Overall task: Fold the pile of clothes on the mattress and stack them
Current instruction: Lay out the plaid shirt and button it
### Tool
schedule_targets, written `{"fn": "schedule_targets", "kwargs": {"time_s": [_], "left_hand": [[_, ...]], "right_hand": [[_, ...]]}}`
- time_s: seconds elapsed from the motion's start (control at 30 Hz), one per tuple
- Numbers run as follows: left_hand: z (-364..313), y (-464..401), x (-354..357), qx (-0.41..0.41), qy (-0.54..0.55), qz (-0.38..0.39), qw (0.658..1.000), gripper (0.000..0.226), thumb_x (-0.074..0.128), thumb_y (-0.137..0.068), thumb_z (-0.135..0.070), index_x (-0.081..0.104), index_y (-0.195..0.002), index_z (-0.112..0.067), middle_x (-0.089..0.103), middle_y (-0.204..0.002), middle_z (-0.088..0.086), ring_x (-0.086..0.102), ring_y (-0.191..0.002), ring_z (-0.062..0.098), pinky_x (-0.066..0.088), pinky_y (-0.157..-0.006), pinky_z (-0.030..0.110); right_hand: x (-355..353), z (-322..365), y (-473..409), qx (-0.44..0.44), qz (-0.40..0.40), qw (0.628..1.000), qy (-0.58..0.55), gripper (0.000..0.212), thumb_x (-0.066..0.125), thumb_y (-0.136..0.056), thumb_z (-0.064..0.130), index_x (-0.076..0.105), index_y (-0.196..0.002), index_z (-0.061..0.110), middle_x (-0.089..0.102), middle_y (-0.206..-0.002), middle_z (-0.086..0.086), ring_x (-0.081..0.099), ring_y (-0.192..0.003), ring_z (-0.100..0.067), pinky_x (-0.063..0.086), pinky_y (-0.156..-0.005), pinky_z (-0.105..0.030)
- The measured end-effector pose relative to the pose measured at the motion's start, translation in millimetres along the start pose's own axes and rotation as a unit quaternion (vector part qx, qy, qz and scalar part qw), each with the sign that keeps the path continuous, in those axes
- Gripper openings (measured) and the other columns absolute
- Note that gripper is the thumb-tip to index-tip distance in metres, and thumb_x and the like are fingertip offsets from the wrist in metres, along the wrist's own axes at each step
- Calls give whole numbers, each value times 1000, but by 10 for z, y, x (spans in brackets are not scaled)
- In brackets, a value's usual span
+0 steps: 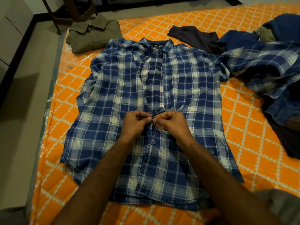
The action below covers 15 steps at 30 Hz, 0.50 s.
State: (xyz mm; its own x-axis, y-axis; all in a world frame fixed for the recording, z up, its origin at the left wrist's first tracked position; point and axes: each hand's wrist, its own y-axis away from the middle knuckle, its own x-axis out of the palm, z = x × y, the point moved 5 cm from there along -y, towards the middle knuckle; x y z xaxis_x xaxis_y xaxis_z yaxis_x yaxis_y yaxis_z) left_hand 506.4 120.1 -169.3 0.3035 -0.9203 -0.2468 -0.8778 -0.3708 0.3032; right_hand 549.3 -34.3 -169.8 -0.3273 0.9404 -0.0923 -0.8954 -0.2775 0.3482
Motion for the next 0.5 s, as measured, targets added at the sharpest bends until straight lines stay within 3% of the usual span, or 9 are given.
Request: {"fn": "schedule_targets", "kwargs": {"time_s": [0.13,0.3,0.5], "left_hand": [[-7,17,-14,7,6,4,1000,11,71,-90,-6,74,-95,-15,76,-94,1,71,-84,4,54,-69,13],[-17,51,-29,3,20,4,1000,13,70,-93,-23,76,-97,-12,75,-84,-5,67,-69,-4,45,-52,9],[-8,35,-9,32,-25,-14,999,12,75,-88,-13,75,-100,-12,75,-93,-3,70,-86,2,54,-75,16]], "right_hand": [[11,-25,-24,3,-2,999,33,8,79,-85,14,76,-86,7,76,-78,-8,70,-68,-12,54,-63,-20],[40,-48,-48,-1,-18,998,56,13,77,-86,19,74,-78,9,73,-70,-7,67,-62,-12,55,-63,-25],[65,-72,-42,-4,-27,997,78,12,76,-84,19,72,-74,14,70,-65,0,64,-61,-9,53,-65,-30]]}}
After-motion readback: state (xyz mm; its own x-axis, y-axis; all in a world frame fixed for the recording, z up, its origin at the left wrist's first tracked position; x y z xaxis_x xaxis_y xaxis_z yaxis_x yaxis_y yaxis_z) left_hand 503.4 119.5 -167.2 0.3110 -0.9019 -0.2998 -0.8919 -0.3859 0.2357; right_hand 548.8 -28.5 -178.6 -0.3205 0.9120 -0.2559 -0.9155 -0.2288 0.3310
